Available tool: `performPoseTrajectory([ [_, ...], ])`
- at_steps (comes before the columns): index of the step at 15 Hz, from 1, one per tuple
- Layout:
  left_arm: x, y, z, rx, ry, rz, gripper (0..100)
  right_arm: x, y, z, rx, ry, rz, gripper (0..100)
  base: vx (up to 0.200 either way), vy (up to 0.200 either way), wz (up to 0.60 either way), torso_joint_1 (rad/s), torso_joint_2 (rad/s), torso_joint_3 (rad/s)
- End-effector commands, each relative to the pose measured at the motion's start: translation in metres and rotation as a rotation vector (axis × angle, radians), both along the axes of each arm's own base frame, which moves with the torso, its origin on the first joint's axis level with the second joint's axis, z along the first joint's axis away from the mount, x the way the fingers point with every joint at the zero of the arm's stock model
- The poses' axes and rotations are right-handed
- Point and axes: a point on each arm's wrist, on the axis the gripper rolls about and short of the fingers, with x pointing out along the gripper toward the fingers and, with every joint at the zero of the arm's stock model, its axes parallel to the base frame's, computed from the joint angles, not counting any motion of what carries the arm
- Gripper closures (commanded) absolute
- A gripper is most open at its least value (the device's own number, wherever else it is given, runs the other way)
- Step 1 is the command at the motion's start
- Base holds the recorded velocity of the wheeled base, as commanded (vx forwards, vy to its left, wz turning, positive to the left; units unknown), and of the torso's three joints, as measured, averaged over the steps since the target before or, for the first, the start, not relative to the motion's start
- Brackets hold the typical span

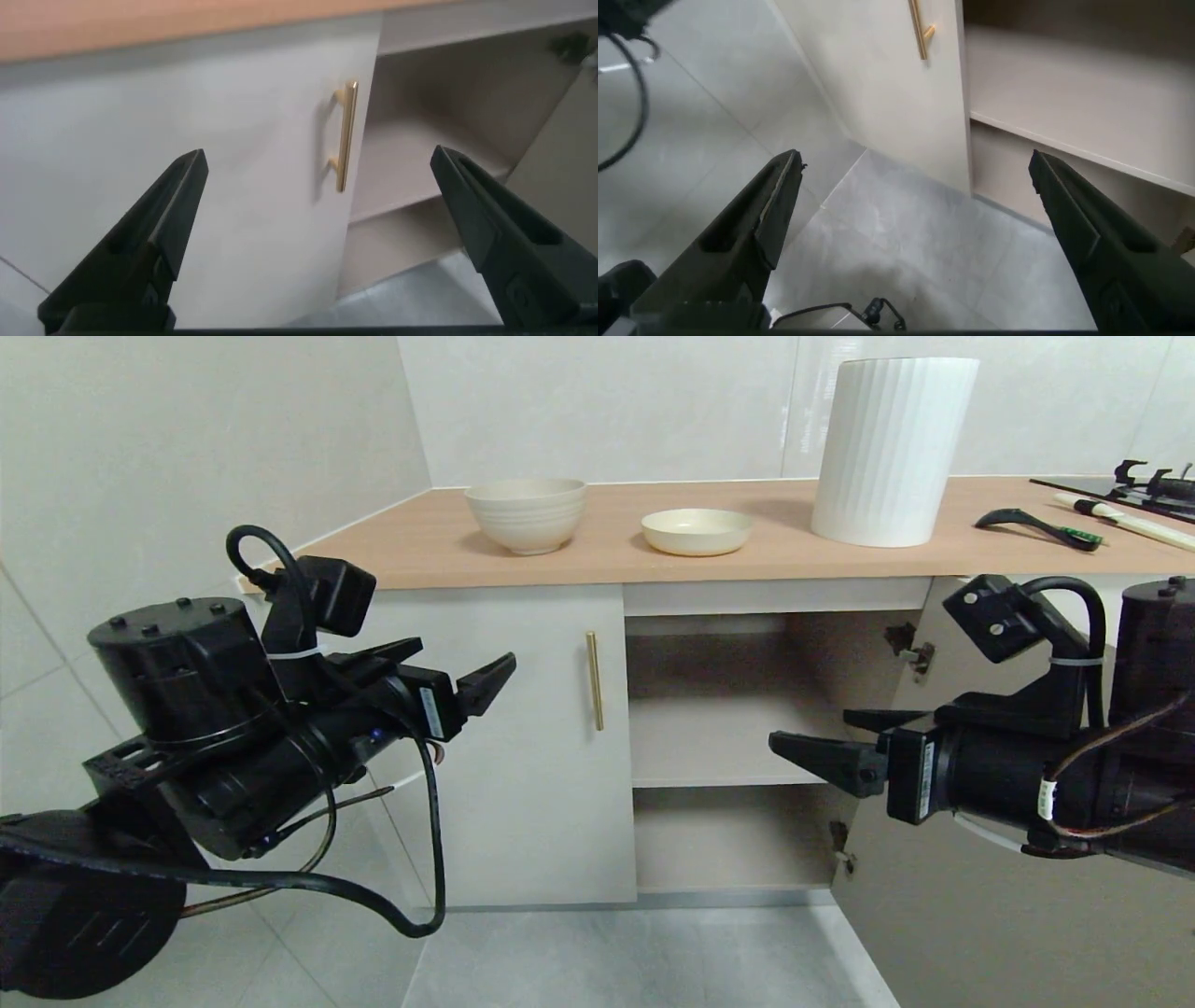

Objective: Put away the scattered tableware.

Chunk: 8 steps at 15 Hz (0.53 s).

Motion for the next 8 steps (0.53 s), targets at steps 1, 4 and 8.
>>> performPoseTrajectory([
  [1,-0.007,0.003,0.009,-0.010,-0.024,0.001,0,0.001,0.003,-0.001,-0.004,0.005,0.006,0,0.000,0.000,0.00,0.000,0.00,0.000],
  [4,-0.016,0.006,0.017,0.009,0.023,0.001,0,0.000,0.003,-0.001,-0.004,0.005,0.007,0,0.000,0.000,0.00,0.000,0.00,0.000],
  [8,-0.018,0.009,0.017,0.018,0.051,0.006,0,-0.004,0.004,0.001,0.004,-0.002,0.019,0,0.100,0.000,0.00,0.001,0.00,0.000],
])
